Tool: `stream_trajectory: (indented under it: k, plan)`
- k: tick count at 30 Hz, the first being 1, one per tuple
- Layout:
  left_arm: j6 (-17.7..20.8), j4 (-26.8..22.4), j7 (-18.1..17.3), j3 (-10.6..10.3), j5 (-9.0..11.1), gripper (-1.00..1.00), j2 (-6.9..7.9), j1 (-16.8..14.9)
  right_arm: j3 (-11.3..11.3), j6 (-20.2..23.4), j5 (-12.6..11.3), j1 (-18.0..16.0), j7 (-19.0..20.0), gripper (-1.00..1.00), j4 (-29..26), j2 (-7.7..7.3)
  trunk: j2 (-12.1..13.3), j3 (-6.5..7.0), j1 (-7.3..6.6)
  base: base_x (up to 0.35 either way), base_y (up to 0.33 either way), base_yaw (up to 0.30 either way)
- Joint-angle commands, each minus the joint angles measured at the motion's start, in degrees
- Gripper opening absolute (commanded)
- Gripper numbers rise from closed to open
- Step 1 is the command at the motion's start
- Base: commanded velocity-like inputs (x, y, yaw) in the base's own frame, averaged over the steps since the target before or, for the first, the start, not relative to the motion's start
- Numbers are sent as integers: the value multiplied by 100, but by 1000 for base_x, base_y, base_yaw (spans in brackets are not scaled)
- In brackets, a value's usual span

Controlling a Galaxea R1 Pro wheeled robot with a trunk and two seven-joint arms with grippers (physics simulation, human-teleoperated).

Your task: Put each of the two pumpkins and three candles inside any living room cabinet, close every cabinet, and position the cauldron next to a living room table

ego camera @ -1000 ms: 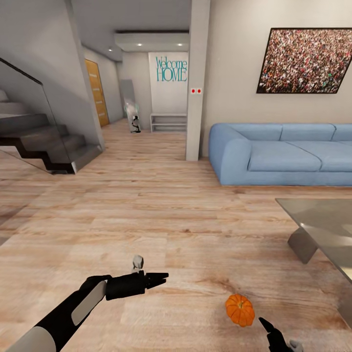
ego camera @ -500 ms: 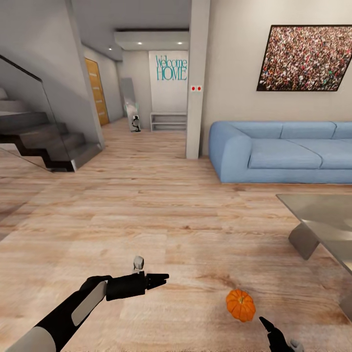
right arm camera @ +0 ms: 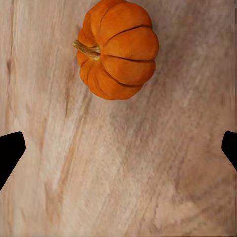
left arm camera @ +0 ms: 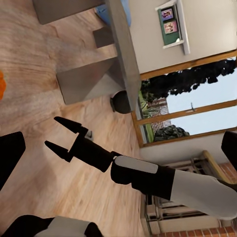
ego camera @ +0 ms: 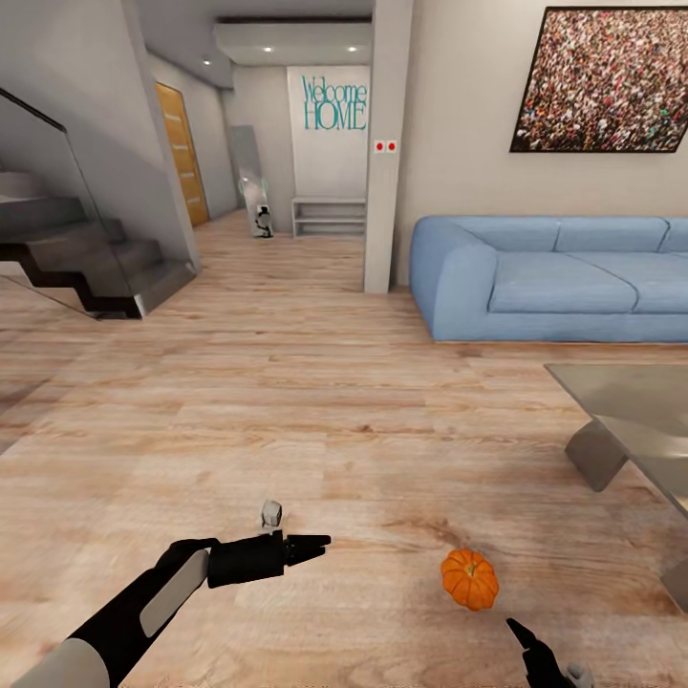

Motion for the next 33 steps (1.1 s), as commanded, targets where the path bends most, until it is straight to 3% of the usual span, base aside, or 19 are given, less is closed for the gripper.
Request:
stream_trajectory:
  k: [1, 9, 23, 28, 33]
  plan:
    - [39, 0, 8, -19, 51, 100, 5, -6, -15, 55, -54, -2, 15, 100, 1, -1, -4, -28, 1, 0, 0, 0]
    - [39, 0, 12, -26, 44, 100, 5, -6, -22, 82, -57, -2, 81, 100, -43, -28, -14, -205, 22, 0, 0, 0]
    - [27, 17, 30, -29, 26, 100, 0, -6, -122, 107, -49, -6, 192, 100, -61, -53, -14, -205, 22, 0, 0, 0]
    - [25, 47, 16, -16, -248, 100, -2, -11, -148, 105, -46, -4, 198, 100, -61, -49, -14, -205, 22, 71, -35, 0]
    - [23, 68, 11, -9, -332, 100, -3, -14, -153, 100, -45, -2, 199, 100, -61, -39, -14, -205, 22, 189, -134, 0]
